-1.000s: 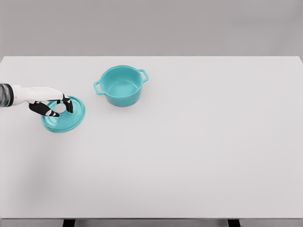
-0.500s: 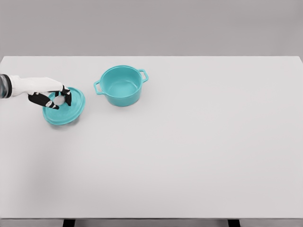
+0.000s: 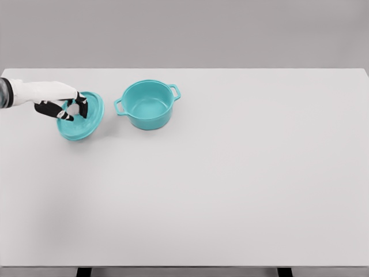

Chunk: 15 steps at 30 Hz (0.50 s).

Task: Cover the pot with left arm

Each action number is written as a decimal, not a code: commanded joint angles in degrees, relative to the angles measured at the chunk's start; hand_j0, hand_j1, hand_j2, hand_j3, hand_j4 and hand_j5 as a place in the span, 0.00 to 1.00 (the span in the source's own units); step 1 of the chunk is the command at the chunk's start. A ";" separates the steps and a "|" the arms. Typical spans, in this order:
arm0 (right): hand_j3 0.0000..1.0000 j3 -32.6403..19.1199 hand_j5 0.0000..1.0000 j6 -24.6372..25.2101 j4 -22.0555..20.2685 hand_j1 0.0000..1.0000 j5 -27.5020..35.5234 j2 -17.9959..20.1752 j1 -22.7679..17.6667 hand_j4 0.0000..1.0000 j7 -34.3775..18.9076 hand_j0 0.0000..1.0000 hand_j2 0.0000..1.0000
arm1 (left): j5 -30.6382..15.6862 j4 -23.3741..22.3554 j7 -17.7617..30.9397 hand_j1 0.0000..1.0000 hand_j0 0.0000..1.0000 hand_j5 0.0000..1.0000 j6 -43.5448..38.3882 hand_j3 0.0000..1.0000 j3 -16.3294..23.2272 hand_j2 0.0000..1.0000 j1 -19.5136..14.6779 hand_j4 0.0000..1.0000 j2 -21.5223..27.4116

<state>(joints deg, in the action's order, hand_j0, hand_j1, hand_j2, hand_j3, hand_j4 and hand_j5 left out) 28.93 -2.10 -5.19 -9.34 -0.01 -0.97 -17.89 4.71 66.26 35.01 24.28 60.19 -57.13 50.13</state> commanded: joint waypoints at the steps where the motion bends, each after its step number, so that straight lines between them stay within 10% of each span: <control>1: 1.00 -0.01 1.00 -0.01 0.00 1.00 0.02 0.01 0.00 1.00 -0.04 1.00 1.00 | -0.14 0.10 -0.01 0.42 0.42 0.42 -0.02 0.42 -0.08 0.42 0.00 0.42 -0.21; 15: 1.00 -0.01 1.00 -0.01 0.00 1.00 0.02 0.01 0.00 1.00 -0.04 1.00 1.00 | -0.14 5.11 -0.01 0.41 0.41 0.41 -0.02 0.41 -0.08 0.41 -2.81 0.41 -0.56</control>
<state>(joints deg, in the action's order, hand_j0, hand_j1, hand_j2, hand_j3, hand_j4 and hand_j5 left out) 28.92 -2.10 -5.19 -9.34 -0.01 -0.97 -17.90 4.78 70.37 35.02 24.38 60.19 -60.03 49.54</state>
